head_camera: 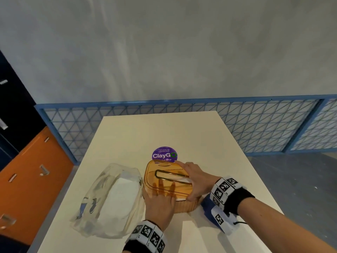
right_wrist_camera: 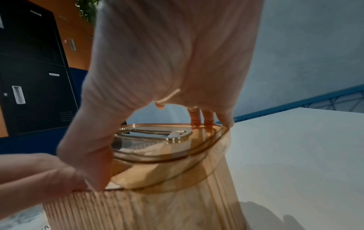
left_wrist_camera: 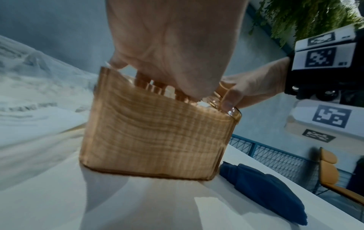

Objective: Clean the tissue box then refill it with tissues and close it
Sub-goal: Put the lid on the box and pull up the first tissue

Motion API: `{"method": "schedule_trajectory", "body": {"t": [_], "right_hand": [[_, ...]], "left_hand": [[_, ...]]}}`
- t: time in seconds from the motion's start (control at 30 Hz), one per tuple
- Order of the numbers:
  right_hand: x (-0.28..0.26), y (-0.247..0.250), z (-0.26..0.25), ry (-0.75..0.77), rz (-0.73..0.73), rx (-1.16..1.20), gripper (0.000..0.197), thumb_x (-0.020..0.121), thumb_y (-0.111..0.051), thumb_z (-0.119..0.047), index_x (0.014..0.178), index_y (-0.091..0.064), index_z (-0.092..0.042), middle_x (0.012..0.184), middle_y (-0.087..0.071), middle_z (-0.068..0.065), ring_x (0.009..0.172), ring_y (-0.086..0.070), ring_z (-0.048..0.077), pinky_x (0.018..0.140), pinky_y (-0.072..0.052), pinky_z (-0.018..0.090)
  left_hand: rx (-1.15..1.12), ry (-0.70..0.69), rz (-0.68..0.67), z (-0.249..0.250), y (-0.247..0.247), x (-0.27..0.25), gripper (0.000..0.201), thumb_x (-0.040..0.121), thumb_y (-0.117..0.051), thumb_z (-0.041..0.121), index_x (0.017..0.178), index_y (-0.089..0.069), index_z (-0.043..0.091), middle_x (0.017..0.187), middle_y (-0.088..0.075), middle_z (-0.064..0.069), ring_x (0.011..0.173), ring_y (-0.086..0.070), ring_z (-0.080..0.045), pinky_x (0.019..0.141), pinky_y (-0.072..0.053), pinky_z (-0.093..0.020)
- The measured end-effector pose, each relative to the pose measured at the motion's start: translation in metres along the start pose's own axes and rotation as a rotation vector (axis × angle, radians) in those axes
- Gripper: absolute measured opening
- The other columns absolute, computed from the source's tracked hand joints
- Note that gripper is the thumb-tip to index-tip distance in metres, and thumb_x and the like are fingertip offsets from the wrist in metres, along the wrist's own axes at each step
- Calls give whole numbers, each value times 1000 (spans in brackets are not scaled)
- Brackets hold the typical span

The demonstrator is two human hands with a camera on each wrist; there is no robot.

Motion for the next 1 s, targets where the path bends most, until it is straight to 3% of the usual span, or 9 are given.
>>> {"method": "schedule_trajectory", "body": {"t": [0.13, 0.2, 0.27, 0.33, 0.43, 0.57, 0.73, 0.9, 1.0], "right_hand": [[6, -3, -8, 22, -33, -98, 123, 64, -82, -32, 149, 8, -31, 142, -22, 10, 132, -23, 27, 113, -26, 39], [10, -6, -12, 35, -47, -126, 124, 64, -82, -34, 148, 9, -32, 143, -21, 10, 132, -22, 27, 113, -27, 39], [12, -9, -17, 46, -58, -134, 124, 65, -82, -35, 148, 10, -32, 145, -19, 9, 133, -21, 26, 113, -28, 39], [14, -11, -22, 53, -65, -145, 124, 65, -81, -34, 148, 11, -32, 144, -20, 8, 132, -23, 26, 112, -29, 40], [17, -14, -26, 66, -52, -224, 127, 63, -82, -36, 148, 12, -32, 140, -25, 9, 128, -27, 26, 111, -30, 41], [19, -17, -21, 62, -65, -280, 127, 61, -82, -40, 149, 8, -29, 142, -23, 8, 129, -26, 26, 112, -28, 41], [10, -20, -3, 46, -73, -302, 122, 63, -80, -43, 149, 3, -26, 145, -18, 7, 133, -21, 27, 115, -23, 41], [3, -16, 3, -9, -128, -179, 115, 70, -78, -41, 149, 4, -30, 158, -1, 7, 146, -2, 27, 119, -11, 45], [1, -10, 5, -51, -57, -97, 86, 79, -69, -43, 148, -18, -36, 160, 1, 2, 147, 6, 26, 120, -6, 47]], "left_hand": [[-133, 12, 89, -31, 4, -20, 51, 102, -15, 31, 109, -65, 34, 110, -67, 14, 117, -57, -6, 104, -19, -73], [-398, -15, 153, -49, -3, -25, 40, 102, -18, 32, 129, -48, 34, 140, -46, 13, 135, -37, -5, 119, -15, -53], [-691, 47, 265, -66, 4, -34, 38, 101, -28, 29, 137, -39, 29, 149, -38, 6, 137, -35, -8, 120, -21, -31], [-854, 221, 420, -88, 6, -41, 40, 100, -35, 22, 139, -42, 15, 146, -42, -2, 135, -40, -16, 114, -28, -25], [-1070, 367, 445, -100, 7, -36, 39, 99, -39, 18, 136, -44, 7, 125, -56, -6, 114, -53, -20, 101, -43, -32], [-915, 343, 436, -99, 8, -19, 31, 98, -42, 13, 125, -55, 4, 99, -52, -4, 96, -52, -18, 84, -38, -23], [-859, 334, 403, -87, -10, -15, 27, 97, -42, 13, 117, -60, 6, 97, -55, -9, 96, -54, -24, 85, -46, -34], [-731, 317, 355, -85, -4, -12, 27, 98, -39, 19, 118, -55, 10, 110, -52, -7, 108, -50, -24, 87, -48, -37], [-488, 205, 419, -76, 18, -11, 28, 96, -43, 20, 120, -57, 14, 124, -51, -8, 113, -46, -26, 88, -48, -39]]}}
Point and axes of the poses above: each hand's wrist, its own x-axis towards the middle knuckle, its own y-axis out of the back of the hand, z = x × y, the point moved 8 cm from there along x, towards the middle knuckle
